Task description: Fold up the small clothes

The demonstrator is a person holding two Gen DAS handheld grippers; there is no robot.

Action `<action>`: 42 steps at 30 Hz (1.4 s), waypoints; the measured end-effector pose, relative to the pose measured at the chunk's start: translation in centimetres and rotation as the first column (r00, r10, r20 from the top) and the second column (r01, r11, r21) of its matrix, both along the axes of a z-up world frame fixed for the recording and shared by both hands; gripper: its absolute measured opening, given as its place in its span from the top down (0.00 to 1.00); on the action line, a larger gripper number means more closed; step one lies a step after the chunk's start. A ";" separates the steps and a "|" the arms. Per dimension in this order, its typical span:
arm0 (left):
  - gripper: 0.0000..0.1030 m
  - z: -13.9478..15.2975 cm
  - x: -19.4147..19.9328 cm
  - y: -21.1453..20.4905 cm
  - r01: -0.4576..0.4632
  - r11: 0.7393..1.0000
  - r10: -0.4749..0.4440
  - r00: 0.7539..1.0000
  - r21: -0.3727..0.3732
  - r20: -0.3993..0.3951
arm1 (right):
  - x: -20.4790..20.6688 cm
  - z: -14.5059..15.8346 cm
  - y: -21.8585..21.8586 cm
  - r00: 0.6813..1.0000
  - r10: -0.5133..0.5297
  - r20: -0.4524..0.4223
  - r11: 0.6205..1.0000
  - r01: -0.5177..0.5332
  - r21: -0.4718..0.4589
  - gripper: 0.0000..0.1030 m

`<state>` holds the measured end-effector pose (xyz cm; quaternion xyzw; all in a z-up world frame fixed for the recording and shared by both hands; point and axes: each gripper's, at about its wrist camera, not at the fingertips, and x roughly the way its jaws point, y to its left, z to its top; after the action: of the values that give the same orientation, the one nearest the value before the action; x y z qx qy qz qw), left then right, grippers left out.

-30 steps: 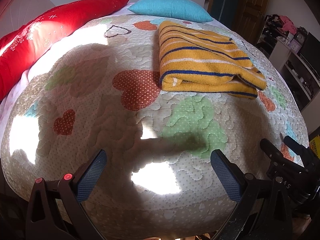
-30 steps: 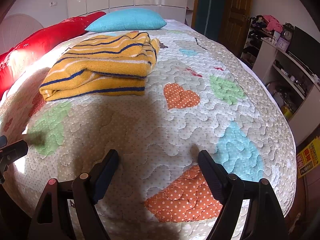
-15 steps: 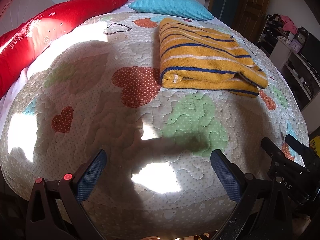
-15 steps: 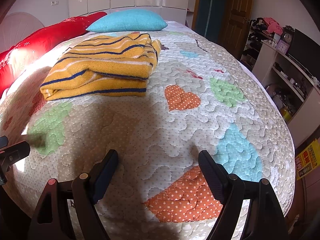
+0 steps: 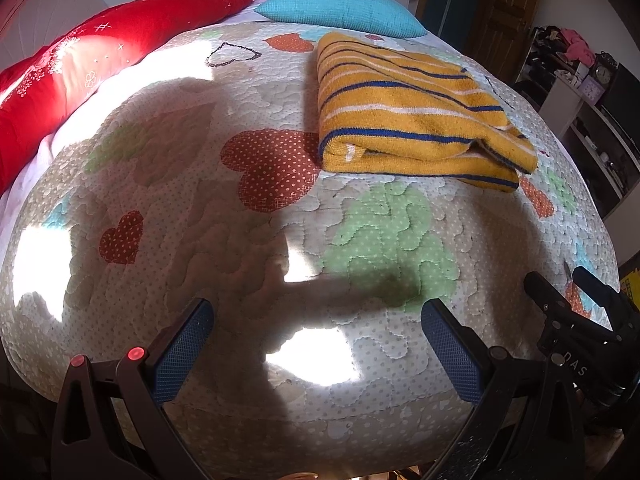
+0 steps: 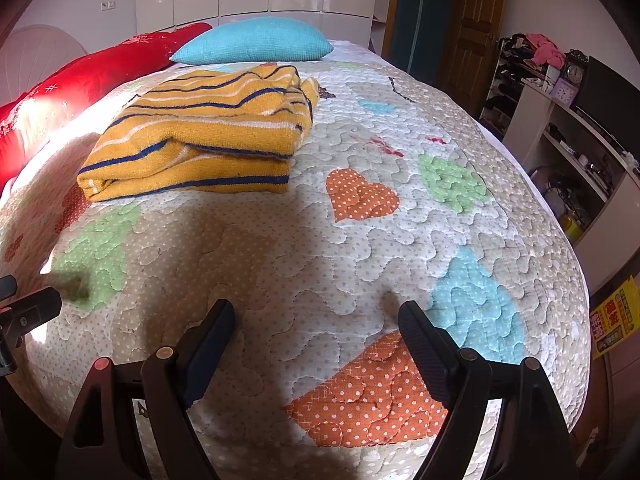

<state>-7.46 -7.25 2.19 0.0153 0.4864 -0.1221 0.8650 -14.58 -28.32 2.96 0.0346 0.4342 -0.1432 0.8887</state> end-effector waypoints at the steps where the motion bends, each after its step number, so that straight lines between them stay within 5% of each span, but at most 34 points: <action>1: 0.00 0.0 0.0 0.0 -0.001 1.000 0.001 1.000 0.000 -0.002 | 0.0 0.0 0.0 1.000 0.000 0.000 1.000 0.000 0.000 0.15; 42: 0.00 -0.4 0.0 -0.1 0.003 1.000 -0.003 1.000 -0.002 -0.010 | 0.0 0.0 -0.2 1.000 -0.004 0.001 1.000 0.004 -0.009 0.13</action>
<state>-7.48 -7.38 1.78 0.0146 0.4905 -0.1238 0.8625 -14.62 -28.51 2.91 0.0315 0.4331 -0.1471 0.8887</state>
